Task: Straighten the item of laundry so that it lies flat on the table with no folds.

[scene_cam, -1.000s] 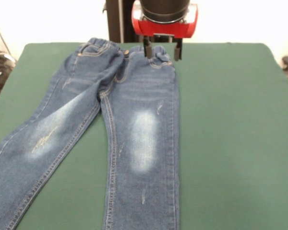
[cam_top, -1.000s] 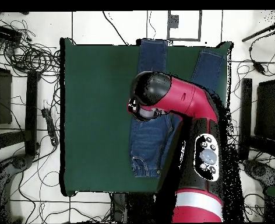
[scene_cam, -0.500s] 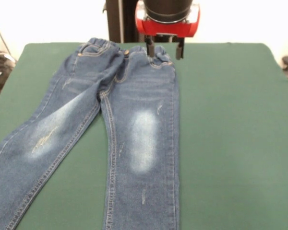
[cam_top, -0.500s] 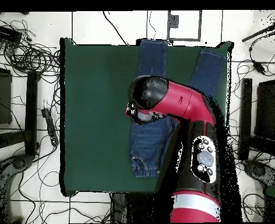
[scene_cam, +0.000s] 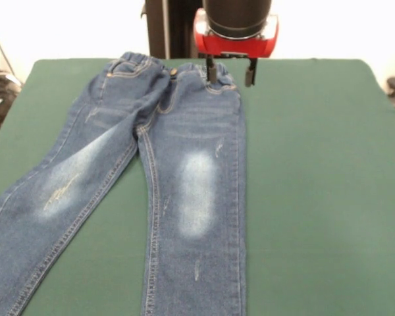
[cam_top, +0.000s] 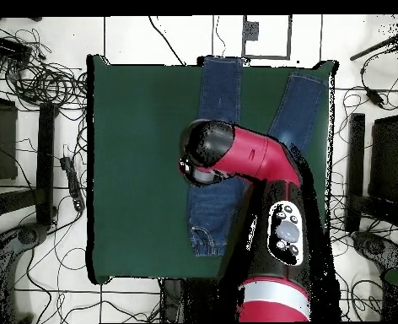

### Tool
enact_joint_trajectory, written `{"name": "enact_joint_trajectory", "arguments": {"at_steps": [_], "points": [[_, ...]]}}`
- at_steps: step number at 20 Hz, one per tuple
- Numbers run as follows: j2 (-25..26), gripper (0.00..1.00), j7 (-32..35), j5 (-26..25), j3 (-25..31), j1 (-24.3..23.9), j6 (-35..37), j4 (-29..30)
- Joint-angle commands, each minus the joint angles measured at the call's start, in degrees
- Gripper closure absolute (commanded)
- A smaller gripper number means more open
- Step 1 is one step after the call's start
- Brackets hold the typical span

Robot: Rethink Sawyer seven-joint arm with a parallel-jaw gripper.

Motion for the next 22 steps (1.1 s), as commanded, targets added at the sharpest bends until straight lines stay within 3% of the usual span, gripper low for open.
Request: {"name": "enact_joint_trajectory", "arguments": {"at_steps": [1, 11, 22], "points": [[3.1, 0.0, 11.8, -1.6, 1.7, 3.0, -6.3, 10.7], [3.1, 0.0, 9.8, -4.9, -0.4, 3.8, -8.8, 11.8], [1.7, 0.0, 8.0, -7.5, -0.2, 1.3, -12.5, 14.3]]}}
